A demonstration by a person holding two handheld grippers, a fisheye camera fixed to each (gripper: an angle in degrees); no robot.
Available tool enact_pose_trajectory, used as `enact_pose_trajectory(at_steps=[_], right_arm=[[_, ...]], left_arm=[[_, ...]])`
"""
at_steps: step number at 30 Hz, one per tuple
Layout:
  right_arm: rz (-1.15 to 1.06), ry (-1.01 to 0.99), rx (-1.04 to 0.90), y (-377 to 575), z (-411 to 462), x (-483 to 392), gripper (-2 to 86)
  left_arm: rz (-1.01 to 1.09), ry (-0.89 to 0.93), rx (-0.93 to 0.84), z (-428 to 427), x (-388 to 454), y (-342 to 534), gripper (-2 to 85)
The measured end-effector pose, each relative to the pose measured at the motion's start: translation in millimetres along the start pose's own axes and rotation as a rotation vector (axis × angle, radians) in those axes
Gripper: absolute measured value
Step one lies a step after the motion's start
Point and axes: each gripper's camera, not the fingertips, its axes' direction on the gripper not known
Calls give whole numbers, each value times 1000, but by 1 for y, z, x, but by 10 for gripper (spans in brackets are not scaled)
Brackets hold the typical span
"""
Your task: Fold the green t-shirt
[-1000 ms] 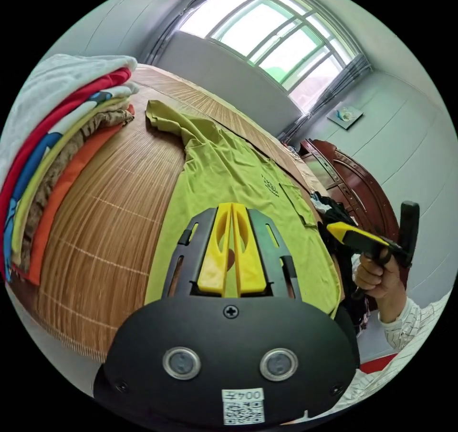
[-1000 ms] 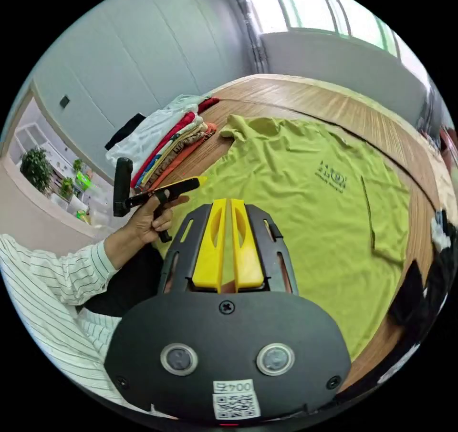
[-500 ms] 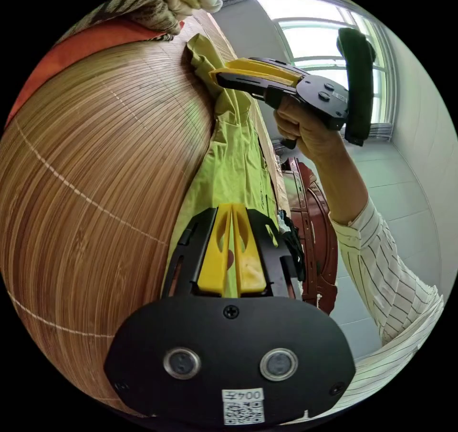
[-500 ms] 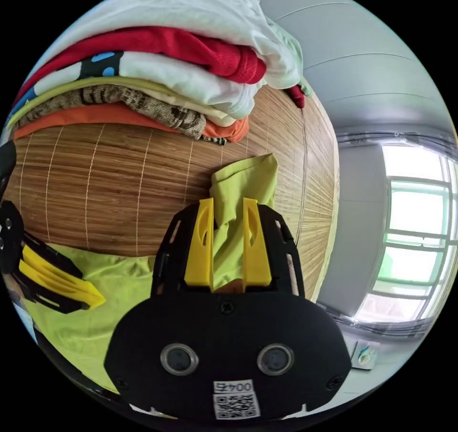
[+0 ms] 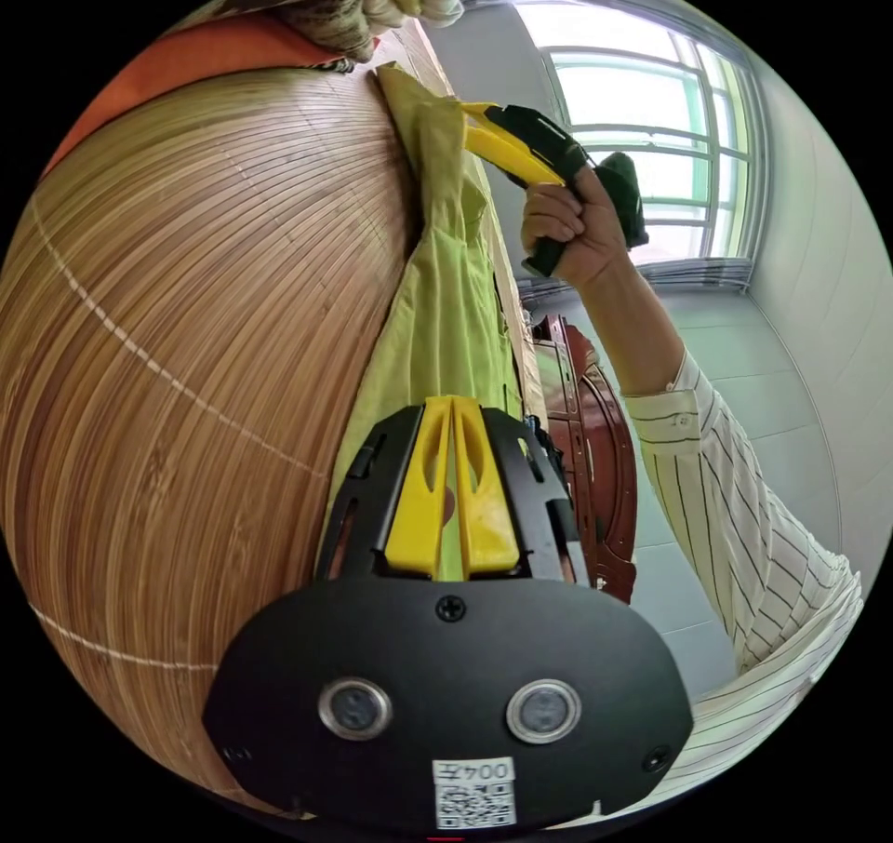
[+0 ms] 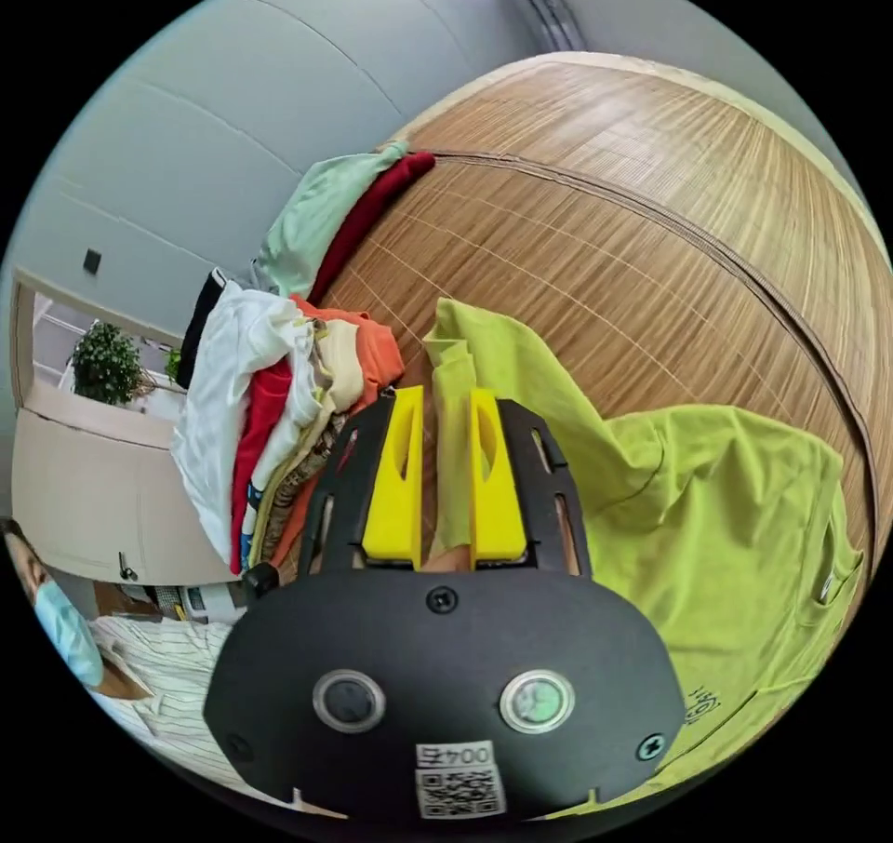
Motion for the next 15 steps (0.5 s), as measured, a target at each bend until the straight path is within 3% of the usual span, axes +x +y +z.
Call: enact_pose_trajectory(at_steps=[5, 7, 9, 12, 15], right_arm=[[-43, -104, 294, 36, -37, -14, 63], [-109, 8, 281, 46, -31, -37, 39], [-272, 276, 114, 53, 13, -82, 50], [-447, 643, 20, 63, 70, -121, 74], [-459, 718, -23, 61, 98, -126, 79]], left_arm=[[-13, 16, 9, -1, -3, -2, 2], [-15, 16, 9, -1, -3, -3, 2], [-13, 12, 9, 0, -3, -4, 2], [-11, 13, 10, 1, -3, -5, 2], [-16, 27, 9, 1, -4, -6, 3]])
